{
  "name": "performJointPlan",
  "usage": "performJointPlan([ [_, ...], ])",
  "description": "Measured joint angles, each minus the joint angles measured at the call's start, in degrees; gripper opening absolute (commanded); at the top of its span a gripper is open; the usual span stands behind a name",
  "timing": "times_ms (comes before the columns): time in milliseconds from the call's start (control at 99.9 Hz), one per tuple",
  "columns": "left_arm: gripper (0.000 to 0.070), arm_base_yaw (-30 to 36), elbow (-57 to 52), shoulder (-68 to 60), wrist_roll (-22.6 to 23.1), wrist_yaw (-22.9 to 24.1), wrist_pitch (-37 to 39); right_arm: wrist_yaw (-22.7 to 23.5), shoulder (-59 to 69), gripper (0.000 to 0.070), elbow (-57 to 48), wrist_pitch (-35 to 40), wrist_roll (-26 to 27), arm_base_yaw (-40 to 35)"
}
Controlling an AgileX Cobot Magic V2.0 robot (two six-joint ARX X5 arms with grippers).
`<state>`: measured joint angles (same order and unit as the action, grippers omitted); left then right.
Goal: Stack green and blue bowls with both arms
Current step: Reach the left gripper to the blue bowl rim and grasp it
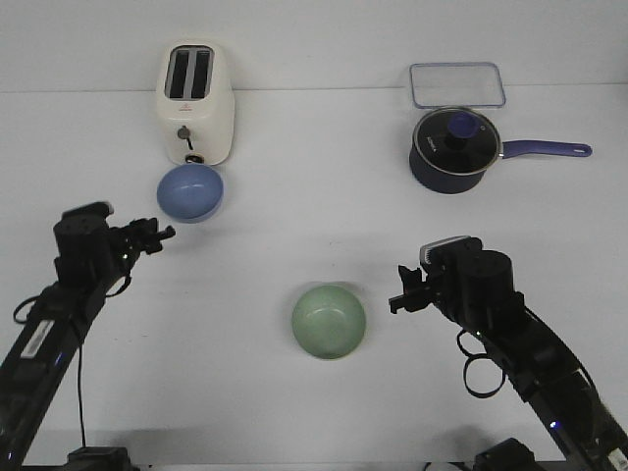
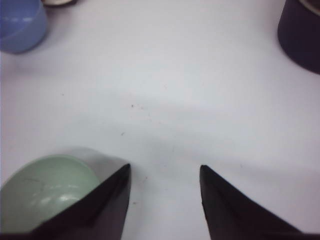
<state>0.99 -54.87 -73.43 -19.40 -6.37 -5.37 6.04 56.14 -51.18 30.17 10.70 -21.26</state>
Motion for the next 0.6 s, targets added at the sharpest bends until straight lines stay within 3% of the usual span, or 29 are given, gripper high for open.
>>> performJointPlan([
  [40,0.0586,0.0,-2.5,-3.6,0.3,0.0,0.0,0.0,0.0,0.0283,0.0,0.0,-0.2,0.0],
  [80,0.0617,-0.1,-4.8,-6.9,0.6,0.0,0.1,0.0,0.0,0.0283,0.0,0.0,-0.3,0.0],
  [390,0.061,-2.4,-17.5,-25.1,0.9,0.1,-1.6,0.0,0.0,0.0282,0.0,0.3,-1.1,0.0],
  [500,0.0519,-2.6,-19.1,-29.0,0.9,0.1,-2.0,0.0,0.0,0.0282,0.0,0.4,-1.3,0.0],
  [601,0.0348,-2.6,-19.3,-31.5,0.9,0.1,-1.9,0.0,0.0,0.0282,0.0,0.4,-1.3,0.0],
])
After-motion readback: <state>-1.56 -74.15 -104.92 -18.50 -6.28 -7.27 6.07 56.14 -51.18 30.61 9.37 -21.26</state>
